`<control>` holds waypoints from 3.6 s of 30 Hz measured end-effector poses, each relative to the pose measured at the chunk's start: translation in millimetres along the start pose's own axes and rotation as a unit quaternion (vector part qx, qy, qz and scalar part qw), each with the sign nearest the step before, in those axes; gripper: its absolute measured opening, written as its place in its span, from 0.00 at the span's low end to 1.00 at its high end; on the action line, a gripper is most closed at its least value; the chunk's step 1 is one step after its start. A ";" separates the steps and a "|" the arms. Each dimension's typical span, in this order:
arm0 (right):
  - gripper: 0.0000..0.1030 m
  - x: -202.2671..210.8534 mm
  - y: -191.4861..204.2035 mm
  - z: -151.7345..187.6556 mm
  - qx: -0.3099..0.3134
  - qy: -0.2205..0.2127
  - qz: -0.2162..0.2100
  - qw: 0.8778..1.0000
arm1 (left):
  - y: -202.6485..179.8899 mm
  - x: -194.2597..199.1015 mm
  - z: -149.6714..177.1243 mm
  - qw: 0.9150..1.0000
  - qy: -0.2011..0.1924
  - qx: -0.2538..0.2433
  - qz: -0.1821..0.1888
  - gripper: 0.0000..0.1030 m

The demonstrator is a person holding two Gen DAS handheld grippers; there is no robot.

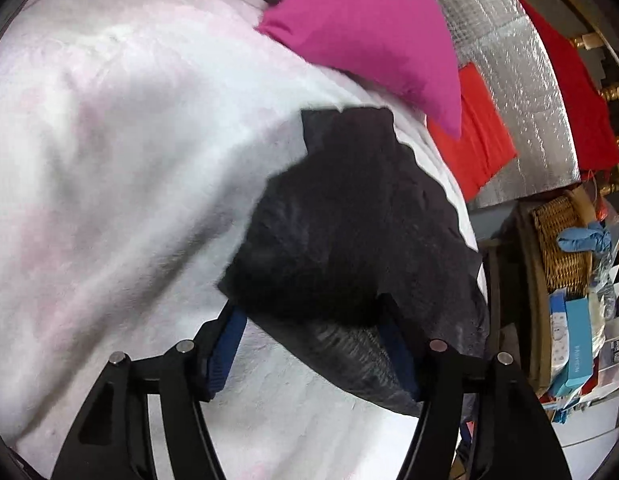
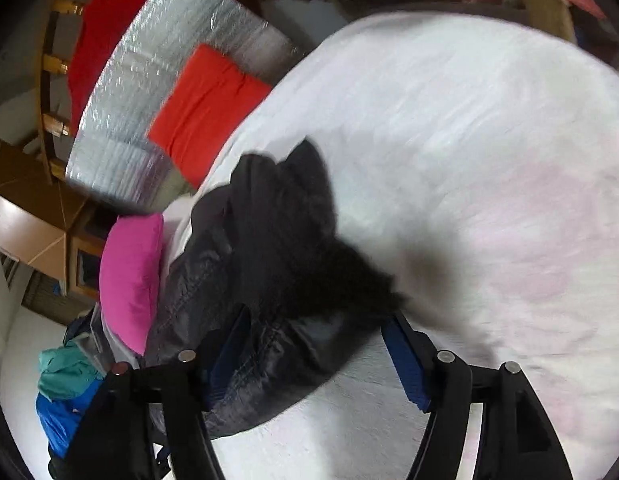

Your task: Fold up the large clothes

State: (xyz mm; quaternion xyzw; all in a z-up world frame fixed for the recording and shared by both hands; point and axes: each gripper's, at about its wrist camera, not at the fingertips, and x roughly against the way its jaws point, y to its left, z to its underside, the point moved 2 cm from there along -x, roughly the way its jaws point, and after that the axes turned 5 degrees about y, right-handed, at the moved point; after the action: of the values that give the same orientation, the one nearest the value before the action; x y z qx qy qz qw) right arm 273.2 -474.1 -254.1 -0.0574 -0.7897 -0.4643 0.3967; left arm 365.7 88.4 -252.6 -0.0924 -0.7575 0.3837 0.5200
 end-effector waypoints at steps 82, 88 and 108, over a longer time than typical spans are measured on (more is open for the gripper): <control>0.60 -6.4 84.5 -6.2 0.226 -0.112 0.059 0.966 | -92.4 32.9 35.8 0.854 -0.246 -0.318 -0.329 0.61; 0.59 4.5 92.1 -6.2 0.235 -0.148 0.034 0.960 | -96.6 30.0 38.2 0.850 -0.247 -0.326 -0.332 0.62; 0.59 -45.8 64.3 -23.0 0.150 -0.007 0.009 0.989 | -102.2 -9.8 18.7 0.883 -0.157 -0.316 -0.311 0.72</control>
State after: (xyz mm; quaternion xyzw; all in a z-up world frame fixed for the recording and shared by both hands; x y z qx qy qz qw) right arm 347.0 -443.2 -235.2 -0.0072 -0.8526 -0.3368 0.3995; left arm 380.5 3.6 -193.5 0.0497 -0.9001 -0.0479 0.4301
